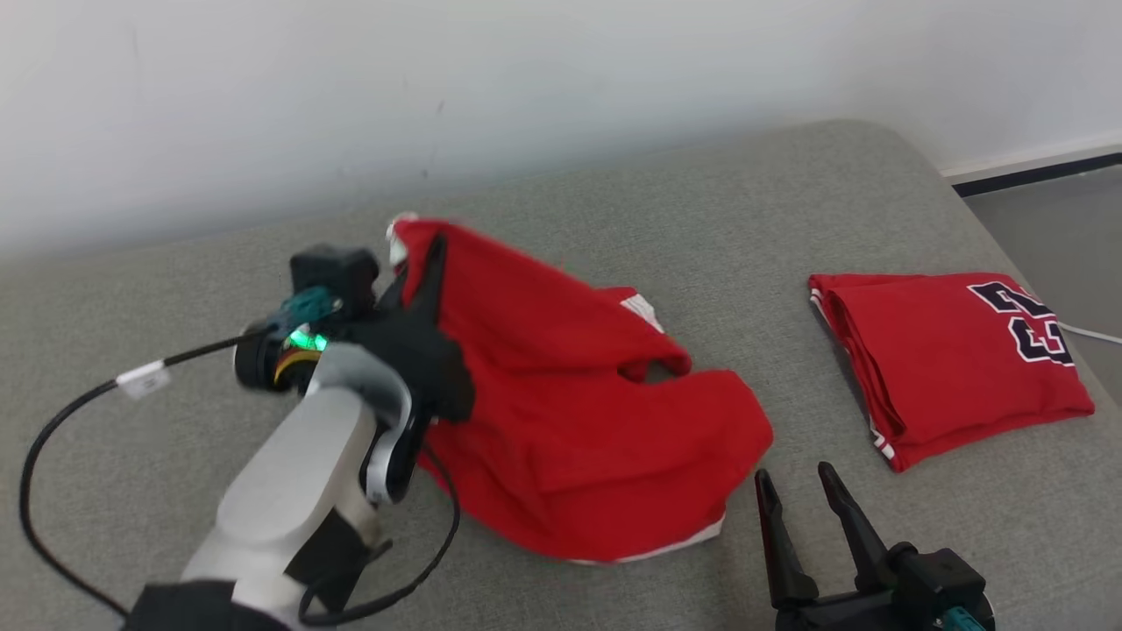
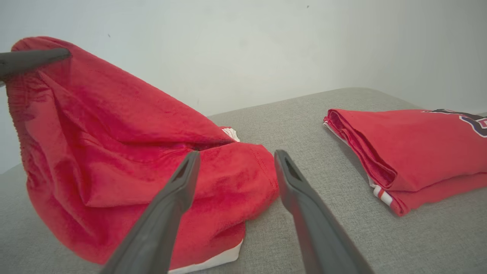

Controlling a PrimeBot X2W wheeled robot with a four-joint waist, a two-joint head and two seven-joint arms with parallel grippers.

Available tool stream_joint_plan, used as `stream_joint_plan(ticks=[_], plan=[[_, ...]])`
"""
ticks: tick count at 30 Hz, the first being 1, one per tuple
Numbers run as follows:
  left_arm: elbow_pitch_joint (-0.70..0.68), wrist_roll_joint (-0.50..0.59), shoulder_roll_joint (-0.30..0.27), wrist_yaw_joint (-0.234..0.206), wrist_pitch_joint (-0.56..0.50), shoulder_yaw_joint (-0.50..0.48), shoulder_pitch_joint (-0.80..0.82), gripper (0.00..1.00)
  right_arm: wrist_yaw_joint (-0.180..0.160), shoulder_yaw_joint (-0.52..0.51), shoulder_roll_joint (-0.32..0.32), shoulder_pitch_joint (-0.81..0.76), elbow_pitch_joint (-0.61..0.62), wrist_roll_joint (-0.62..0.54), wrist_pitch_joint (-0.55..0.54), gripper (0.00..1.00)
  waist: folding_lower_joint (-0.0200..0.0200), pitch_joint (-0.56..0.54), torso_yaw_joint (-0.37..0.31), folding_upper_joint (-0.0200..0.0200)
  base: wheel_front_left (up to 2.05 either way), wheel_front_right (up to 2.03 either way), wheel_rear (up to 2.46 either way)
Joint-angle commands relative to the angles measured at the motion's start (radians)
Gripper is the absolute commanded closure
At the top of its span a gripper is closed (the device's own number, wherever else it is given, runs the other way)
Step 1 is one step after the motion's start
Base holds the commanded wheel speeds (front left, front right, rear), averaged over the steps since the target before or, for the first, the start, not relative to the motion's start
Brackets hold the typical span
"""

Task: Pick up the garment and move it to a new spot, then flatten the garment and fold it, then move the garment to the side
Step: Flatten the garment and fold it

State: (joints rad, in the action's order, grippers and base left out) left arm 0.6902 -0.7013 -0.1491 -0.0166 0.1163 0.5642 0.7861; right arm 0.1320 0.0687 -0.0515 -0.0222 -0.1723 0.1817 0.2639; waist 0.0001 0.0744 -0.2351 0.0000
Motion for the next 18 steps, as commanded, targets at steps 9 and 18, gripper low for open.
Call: stream_joint_plan(ticks=[9, 18], plan=[[0.035, 0.164, 0.073, 0.093, 0.115, 0.152, 0.240, 1.00, -0.002, 0.009, 0.003, -0.009, -0.005, 0.009, 0.000, 0.00, -0.0001, -0.013, -0.038, 0.0000, 0.00, 0.00, 0.00], [-0.112, 0.143, 0.083, 0.147, 0.120, 0.390, 0.154, 1.00, -0.002, -0.006, 0.003, -0.017, 0.007, 0.019, 0.000, 0.00, -0.0001, 0.008, 0.016, 0.0000, 0.00, 0.00, 0.00]])
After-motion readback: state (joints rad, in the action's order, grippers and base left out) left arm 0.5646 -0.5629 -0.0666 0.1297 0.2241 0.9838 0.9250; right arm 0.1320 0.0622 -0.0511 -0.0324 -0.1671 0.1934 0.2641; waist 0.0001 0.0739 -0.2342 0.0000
